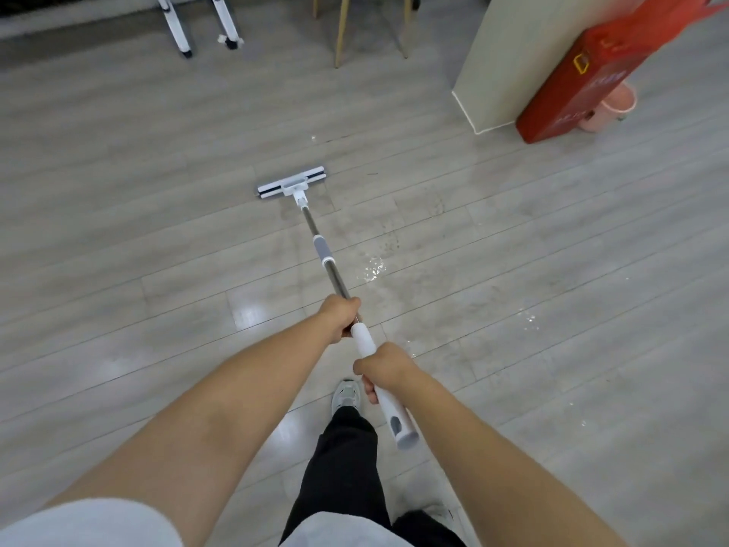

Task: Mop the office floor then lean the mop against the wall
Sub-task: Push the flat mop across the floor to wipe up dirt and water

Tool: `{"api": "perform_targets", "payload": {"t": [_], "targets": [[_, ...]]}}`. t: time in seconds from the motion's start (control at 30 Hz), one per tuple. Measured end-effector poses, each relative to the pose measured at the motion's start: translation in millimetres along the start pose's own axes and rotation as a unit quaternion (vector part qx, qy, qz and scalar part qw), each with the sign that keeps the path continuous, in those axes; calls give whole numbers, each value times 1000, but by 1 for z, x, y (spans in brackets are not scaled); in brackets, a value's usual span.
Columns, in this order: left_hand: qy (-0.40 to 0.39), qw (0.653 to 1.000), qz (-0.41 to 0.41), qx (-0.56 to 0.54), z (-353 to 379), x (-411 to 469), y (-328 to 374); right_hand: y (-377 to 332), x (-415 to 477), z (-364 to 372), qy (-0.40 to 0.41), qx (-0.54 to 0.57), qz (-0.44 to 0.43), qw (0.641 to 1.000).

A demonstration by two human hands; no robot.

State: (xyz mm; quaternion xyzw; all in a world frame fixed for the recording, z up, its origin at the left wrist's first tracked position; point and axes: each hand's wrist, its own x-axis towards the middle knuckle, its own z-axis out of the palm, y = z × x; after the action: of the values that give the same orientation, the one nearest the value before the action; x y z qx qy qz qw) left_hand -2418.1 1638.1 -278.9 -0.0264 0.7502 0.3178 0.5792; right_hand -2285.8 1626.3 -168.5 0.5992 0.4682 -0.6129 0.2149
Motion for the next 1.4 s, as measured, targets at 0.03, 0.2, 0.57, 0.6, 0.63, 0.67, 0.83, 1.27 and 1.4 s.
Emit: {"api": "perform_targets", "payload": {"t": [0.03,0.2,0.57,0.6,0.63,0.67,0.83,1.27,1.4], "targets": [[4,1000,3,1,0,-3,-3,6,-4,2,-1,0,-6,1000],[-4,1000,12,12,20,-32,-40,54,-25,3,-4,-7,-17,1000],[-25,999,20,38,121,-151,-208,267,-108,-10,-14,-6,-13,1000],[-25,999,24,39,134,-165,-224,288,-115,-13,-14,-16,-22,1000],[-24,999,27,40,147,-179,-240,310,-124,-17,-14,-24,-30,999],[-23,999,27,39,160,-192,-255,331,-133,-21,-12,-28,-36,999],[-30,999,19,27,213,-254,-319,417,-180,-36,-11,-44,-21,999],[-58,998,-8,11,204,-259,-341,423,-196,-16,24,-102,10,994],[-57,998,-11,0,183,-235,-339,400,-185,5,31,-107,42,993]]}}
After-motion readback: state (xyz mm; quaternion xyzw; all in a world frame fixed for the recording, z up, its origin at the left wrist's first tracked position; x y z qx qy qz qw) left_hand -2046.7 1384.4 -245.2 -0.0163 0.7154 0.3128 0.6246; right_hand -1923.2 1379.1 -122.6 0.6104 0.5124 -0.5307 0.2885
